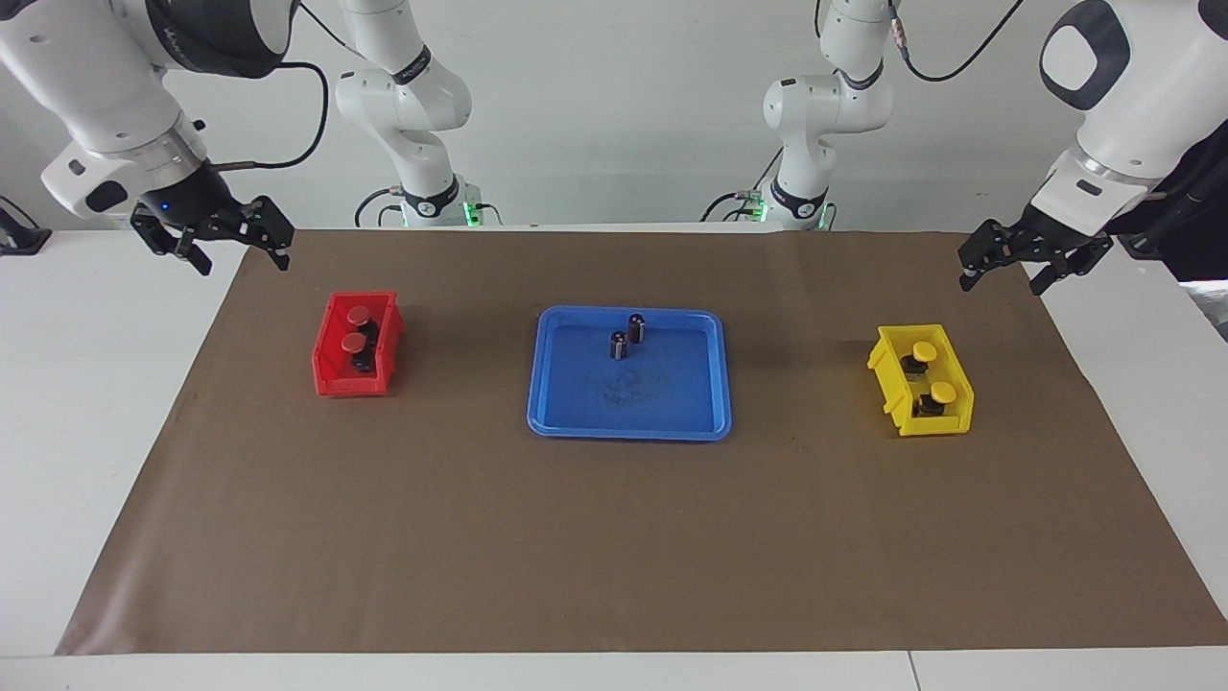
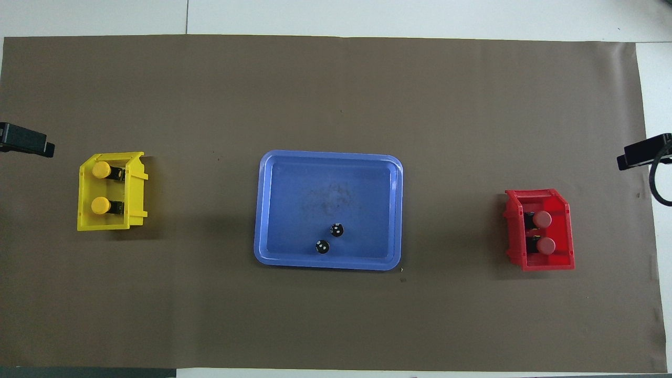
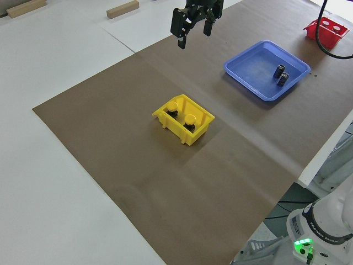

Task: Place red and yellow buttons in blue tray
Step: 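Reach the right gripper into the red bin and grasp a red button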

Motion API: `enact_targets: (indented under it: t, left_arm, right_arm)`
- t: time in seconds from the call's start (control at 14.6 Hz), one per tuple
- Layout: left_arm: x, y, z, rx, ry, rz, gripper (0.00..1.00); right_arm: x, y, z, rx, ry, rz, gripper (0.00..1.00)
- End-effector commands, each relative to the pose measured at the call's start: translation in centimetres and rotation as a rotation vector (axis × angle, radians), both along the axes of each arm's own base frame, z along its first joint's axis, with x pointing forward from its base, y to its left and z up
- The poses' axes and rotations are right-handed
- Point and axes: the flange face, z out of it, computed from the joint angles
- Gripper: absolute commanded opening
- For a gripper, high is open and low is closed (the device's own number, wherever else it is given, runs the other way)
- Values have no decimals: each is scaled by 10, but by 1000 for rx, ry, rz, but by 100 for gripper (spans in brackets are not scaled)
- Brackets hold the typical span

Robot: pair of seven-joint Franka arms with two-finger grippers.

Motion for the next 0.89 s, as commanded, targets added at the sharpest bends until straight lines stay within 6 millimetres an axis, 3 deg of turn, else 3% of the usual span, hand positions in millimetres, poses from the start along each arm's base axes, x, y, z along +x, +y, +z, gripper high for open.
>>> enact_targets:
  t: [0.0, 0.14, 0.34, 0.82]
  left_arm:
    - [5, -1, 4, 14, -29, 11, 100]
    - [8, -2, 5, 12, -38, 12, 100]
    - [8, -2, 4, 14, -32, 14, 100]
    - [5, -9, -5, 13, -17, 12, 100]
  right_arm:
    - [-17, 7, -48, 2, 7, -16, 100]
    - [-17, 13, -85, 3, 21, -1, 98]
    - [-28, 17, -138, 6, 30, 5, 84]
    - [-49, 18, -208, 28, 3, -14, 76]
